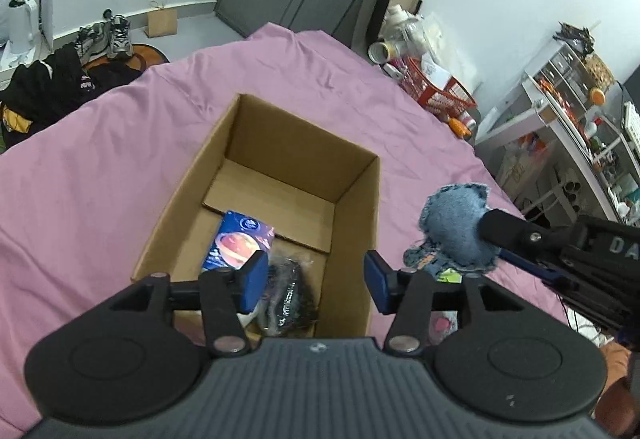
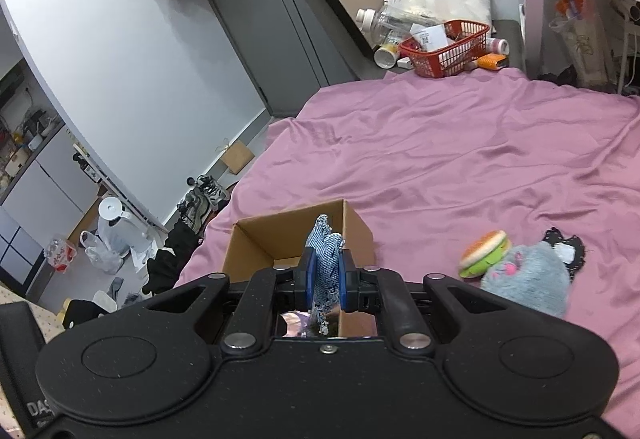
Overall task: Organize soft objects
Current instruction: 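Carry the black bag into the box and release while the right gripper drops the denim patch in, then withdraw both grippers from the box toward the grey plush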
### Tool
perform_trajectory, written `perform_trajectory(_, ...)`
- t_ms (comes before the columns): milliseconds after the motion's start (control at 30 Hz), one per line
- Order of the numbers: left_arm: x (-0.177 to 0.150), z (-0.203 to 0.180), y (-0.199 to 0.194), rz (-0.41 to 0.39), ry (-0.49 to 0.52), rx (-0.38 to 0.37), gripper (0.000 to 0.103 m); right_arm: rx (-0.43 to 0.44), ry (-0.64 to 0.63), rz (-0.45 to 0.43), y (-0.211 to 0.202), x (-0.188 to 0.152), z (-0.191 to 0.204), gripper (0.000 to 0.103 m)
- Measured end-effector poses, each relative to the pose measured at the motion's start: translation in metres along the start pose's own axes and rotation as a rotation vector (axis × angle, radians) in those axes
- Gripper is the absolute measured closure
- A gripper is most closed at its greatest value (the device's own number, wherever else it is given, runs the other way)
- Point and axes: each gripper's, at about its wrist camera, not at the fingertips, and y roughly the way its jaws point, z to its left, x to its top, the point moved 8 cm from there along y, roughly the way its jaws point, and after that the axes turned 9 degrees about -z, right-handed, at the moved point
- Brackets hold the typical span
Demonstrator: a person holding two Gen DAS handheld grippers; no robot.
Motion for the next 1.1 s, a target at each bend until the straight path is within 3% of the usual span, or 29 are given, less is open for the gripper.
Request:
perform_trajectory(300, 0.007, 0.021, 0.007, -0.010, -0.089, 0.053, 0.051, 0.032, 0.020, 0.034, 0.033, 0.000, 0.012, 0.091)
perform_trajectory(400, 0.008, 0.027, 0.010, -0.013, -0.098, 0.077, 0.051, 0.044, 0.048, 0.044, 0.043, 0.002, 0.014, 0.080)
perform_trajectory(467, 0.009, 0.029, 0.013, -0.012, -0.097, 0.092, 0.051, 0.030, 0.051, 0.055, 0.047, 0.002, 0.012, 0.062)
perform_trajectory(533, 0.009, 0.030, 0.014, -0.014, -0.093, 0.105, 0.049, 0.030, 0.052, 0.046, 0.044, 0.002, 0.008, 0.054)
perform_trajectory(667, 0.011, 0.029, 0.013, -0.048, -0.075, 0.127, 0.027, -0.015, 0.032, 0.039, 0.036, -0.001, -0.006, 0.034)
perform_trajectory(767, 0.012, 0.025, 0.011, -0.067, -0.051, 0.142, 0.021, -0.039, 0.023, 0.028, 0.027, -0.001, -0.018, 0.018)
perform_trajectory(933, 0.011, 0.013, 0.007, -0.071, 0.002, 0.143, 0.019, -0.075, -0.019, 0.018, 0.012, -0.001, -0.037, 0.006)
perform_trajectory(1100, 0.013, -0.002, -0.007, -0.131, 0.024, 0.133, 0.013, -0.098, -0.045, -0.001, -0.009, 0.002, -0.060, 0.002)
